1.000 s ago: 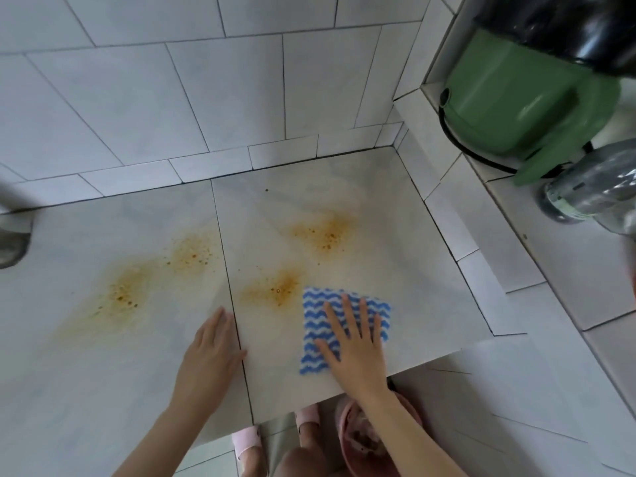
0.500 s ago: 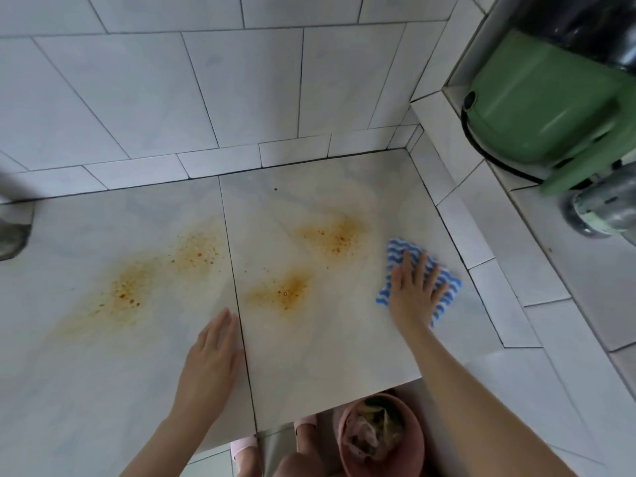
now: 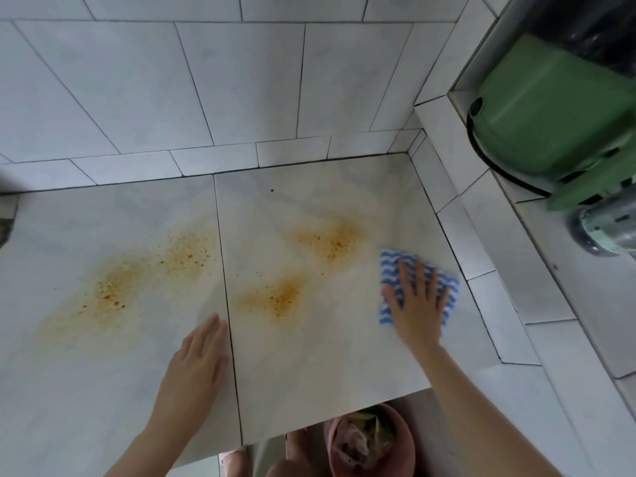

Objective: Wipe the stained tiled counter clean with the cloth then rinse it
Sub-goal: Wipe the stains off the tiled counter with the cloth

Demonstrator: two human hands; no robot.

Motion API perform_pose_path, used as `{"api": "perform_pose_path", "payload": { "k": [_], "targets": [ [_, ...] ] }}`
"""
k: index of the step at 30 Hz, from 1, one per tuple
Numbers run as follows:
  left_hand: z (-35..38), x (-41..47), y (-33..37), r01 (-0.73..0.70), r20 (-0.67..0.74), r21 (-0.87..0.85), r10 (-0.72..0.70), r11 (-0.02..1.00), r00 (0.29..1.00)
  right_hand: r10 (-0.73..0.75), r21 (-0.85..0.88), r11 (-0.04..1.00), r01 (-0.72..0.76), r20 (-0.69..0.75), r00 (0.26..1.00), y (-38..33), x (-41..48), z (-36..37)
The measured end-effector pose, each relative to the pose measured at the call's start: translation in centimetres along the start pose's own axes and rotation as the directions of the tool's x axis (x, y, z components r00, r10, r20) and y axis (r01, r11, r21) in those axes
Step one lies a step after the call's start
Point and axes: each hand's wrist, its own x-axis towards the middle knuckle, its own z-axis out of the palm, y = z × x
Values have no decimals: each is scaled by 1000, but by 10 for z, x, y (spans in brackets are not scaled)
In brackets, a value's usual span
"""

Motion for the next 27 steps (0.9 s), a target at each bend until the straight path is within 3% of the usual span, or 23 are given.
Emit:
{"api": "perform_pose_path", "payload": {
  "k": [7, 15, 20, 22, 27],
  "targets": [
    [3, 1, -4, -23, -4, 22, 23, 999, 1000, 177, -9, 984, -177, -1, 984, -5, 71, -11],
    [4, 0, -5, -22, -12, 6, 22, 1000, 1000, -196, 41, 980, 194, 35, 980, -114, 68, -4],
    [6, -2, -3, -22, -10, 7, 22, 1000, 1000, -395, 32, 919, 394, 28, 918, -108, 32, 6],
    [6, -2, -5, -22, -5, 4, 22, 1000, 1000, -378, 19, 926, 378, 12, 926, -85, 33, 5],
    [5, -1, -5, -28, -8, 5, 28, 1000, 1000, -77, -46, 996, 78, 24, 997, -11, 65, -10]
  ]
}}
